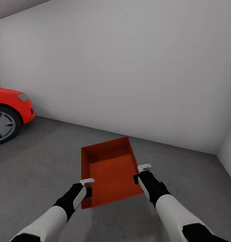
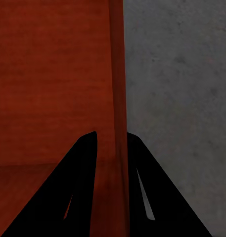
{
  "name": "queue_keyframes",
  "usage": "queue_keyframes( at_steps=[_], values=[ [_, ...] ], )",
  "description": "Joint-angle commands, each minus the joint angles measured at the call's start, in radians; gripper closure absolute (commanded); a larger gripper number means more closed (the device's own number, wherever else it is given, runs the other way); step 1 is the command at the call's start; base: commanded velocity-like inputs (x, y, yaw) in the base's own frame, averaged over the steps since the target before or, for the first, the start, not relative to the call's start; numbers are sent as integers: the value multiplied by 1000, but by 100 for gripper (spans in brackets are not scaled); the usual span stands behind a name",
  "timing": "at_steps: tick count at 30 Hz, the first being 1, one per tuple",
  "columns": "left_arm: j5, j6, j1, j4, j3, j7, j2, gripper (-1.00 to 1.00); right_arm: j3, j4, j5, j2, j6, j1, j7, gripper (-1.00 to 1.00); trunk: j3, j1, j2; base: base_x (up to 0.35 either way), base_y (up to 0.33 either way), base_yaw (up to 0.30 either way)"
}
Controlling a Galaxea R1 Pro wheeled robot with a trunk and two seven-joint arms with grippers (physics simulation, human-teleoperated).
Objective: Move the two storage containers from the living room to the garage. In the garage, place one container on the floor and stack the other container on top of it (either order is fine).
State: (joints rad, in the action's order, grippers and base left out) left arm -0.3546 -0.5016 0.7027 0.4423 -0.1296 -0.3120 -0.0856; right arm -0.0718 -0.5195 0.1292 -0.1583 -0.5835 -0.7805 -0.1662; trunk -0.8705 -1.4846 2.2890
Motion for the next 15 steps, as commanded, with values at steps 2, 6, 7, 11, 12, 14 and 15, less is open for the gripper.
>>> queue_keyframes(
  at_steps=[2, 6, 7, 11, 12, 14, 15],
  values=[
    [3, -3, 0, -2, 16, 0, 0, 100, 6, -4, -59, -1, 20, -1, 40, 100, -6, -8, 14, 0, 0, 0],
    [3, -4, 0, -2, 17, 0, 0, 100, 6, -4, -59, -1, 20, -1, 40, 100, -19, -23, 42, 0, 0, 0],
    [3, -4, 0, -2, 17, 0, 0, 100, 6, -4, -59, -1, 20, -1, 40, 100, -22, -27, 49, 0, 0, 0],
    [3, -5, 0, -2, 16, 0, 0, 100, 6, -4, -59, -1, 20, 0, 40, 100, -34, -42, 77, 0, 0, 0],
    [3, -5, 0, -2, 16, 0, 0, 100, 6, -4, -59, -1, 20, 0, 40, 100, -38, -46, 84, 0, 0, 0],
    [3, -4, 0, -2, 16, -1, 0, 100, 6, -4, -59, -1, 20, -1, 40, 100, -44, -54, 98, 0, 0, 0],
    [3, -4, 0, -2, 16, -1, 0, 100, 6, -4, -59, -1, 20, -1, 40, 100, -47, -58, 105, 0, 0, 0]
  ],
)
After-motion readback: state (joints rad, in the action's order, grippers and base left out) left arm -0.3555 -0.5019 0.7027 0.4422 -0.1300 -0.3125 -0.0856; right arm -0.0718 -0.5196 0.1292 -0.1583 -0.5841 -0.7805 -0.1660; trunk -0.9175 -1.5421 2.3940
